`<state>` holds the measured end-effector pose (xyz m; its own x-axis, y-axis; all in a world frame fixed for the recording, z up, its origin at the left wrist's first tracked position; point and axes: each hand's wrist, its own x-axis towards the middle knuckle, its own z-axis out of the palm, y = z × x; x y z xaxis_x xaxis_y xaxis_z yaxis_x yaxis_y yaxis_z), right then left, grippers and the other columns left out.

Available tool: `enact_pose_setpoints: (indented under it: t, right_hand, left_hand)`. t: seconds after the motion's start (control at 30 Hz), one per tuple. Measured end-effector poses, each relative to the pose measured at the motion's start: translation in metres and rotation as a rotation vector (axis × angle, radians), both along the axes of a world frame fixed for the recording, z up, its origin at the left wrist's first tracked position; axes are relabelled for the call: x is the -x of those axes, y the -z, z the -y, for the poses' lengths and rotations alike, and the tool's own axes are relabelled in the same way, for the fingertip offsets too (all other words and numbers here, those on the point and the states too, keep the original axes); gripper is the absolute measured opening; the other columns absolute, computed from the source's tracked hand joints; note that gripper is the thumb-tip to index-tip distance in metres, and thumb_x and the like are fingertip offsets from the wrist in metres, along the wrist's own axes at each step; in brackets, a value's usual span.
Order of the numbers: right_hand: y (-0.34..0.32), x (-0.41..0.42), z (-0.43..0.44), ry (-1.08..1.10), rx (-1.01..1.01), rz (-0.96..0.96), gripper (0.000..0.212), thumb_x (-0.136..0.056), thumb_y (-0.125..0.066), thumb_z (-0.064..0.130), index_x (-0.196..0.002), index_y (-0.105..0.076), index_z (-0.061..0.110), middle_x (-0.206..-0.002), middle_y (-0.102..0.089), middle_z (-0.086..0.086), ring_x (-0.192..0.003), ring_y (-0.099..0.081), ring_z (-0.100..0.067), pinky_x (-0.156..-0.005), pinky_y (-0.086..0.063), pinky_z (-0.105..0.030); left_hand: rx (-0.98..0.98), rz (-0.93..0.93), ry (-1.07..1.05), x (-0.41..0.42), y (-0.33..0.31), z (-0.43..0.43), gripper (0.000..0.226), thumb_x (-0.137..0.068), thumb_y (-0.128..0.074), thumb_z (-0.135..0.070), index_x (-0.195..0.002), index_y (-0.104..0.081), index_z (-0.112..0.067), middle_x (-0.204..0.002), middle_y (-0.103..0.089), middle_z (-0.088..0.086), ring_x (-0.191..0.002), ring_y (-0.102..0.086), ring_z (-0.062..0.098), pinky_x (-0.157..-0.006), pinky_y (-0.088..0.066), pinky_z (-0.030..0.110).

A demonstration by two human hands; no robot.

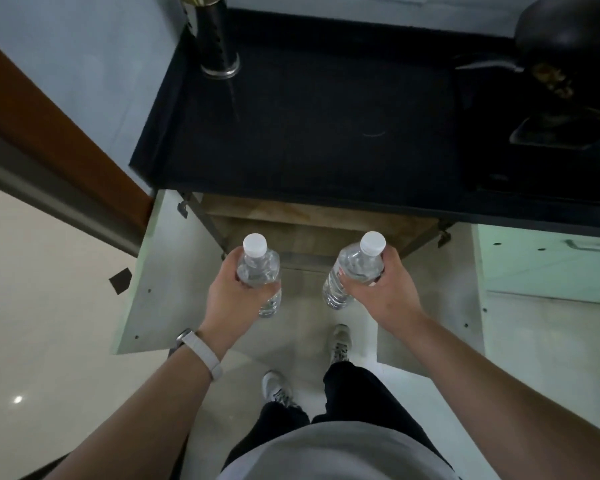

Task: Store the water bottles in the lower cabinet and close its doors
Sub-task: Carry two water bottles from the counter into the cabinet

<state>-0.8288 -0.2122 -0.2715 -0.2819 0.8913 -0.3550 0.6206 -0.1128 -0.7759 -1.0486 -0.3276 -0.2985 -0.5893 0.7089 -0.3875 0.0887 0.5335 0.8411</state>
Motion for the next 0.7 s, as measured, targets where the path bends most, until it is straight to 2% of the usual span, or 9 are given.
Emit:
enact_pose_setpoints:
  t: [0.23,0.37,0.5,0.6,0.7]
  right_hand:
    - [0.065,0.007,-0.042,0.028,0.075,0.041,0.065,-0.072,-0.081,0.049,-0.121,-0.042,0.032,-0.105,-0.061,0.015,-0.094,-0.062,-0.008,-0.08,-0.053,-0.033]
    - [0.118,0.008,-0.065,0.052,0.095,0.036,0.063,-0.072,-0.082,0.047,-0.118,-0.04,0.037,-0.104,-0.06,0.017,-0.094,-0.061,-0.004,-0.075,-0.049,-0.026]
    - [0.181,0.011,-0.085,0.083,0.072,0.011,0.064,-0.071,-0.083,0.045,-0.119,-0.042,0.035,-0.106,-0.061,0.017,-0.096,-0.062,-0.005,-0.074,-0.052,-0.025]
    - [0.232,0.016,-0.098,0.102,0.031,-0.037,0.063,-0.069,-0.085,0.042,-0.117,-0.045,0.032,-0.101,-0.059,0.019,-0.092,-0.062,-0.003,-0.074,-0.054,-0.027]
    - [0.281,0.022,-0.108,0.13,-0.05,-0.111,0.062,-0.07,-0.086,0.034,-0.117,-0.045,0.03,-0.101,-0.058,0.022,-0.091,-0.06,0.008,-0.071,-0.047,-0.012]
  left_hand:
    - [0.071,-0.017,0.074,0.001,0.049,-0.061,0.051,-0.074,-0.084,-0.021,-0.112,-0.054,-0.037,-0.101,-0.068,-0.014,-0.093,-0.066,0.006,-0.074,-0.05,0.025]
    - [0.061,0.06,0.072,0.002,0.109,-0.086,0.054,-0.069,-0.086,-0.031,-0.116,-0.059,-0.038,-0.103,-0.072,-0.01,-0.097,-0.07,0.012,-0.087,-0.058,0.043]
    - [0.025,0.062,0.062,0.001,0.171,-0.104,0.059,-0.064,-0.088,-0.038,-0.114,-0.058,-0.047,-0.108,-0.07,-0.02,-0.103,-0.068,0.004,-0.095,-0.056,0.044]
    - [-0.008,0.049,0.057,0.004,0.223,-0.116,0.06,-0.064,-0.09,-0.037,-0.114,-0.058,-0.046,-0.108,-0.07,-0.024,-0.102,-0.067,-0.001,-0.097,-0.055,0.043]
    - [-0.057,0.018,0.053,0.007,0.271,-0.13,0.065,-0.063,-0.092,-0.032,-0.12,-0.059,-0.034,-0.109,-0.071,-0.017,-0.102,-0.068,0.003,-0.096,-0.055,0.046]
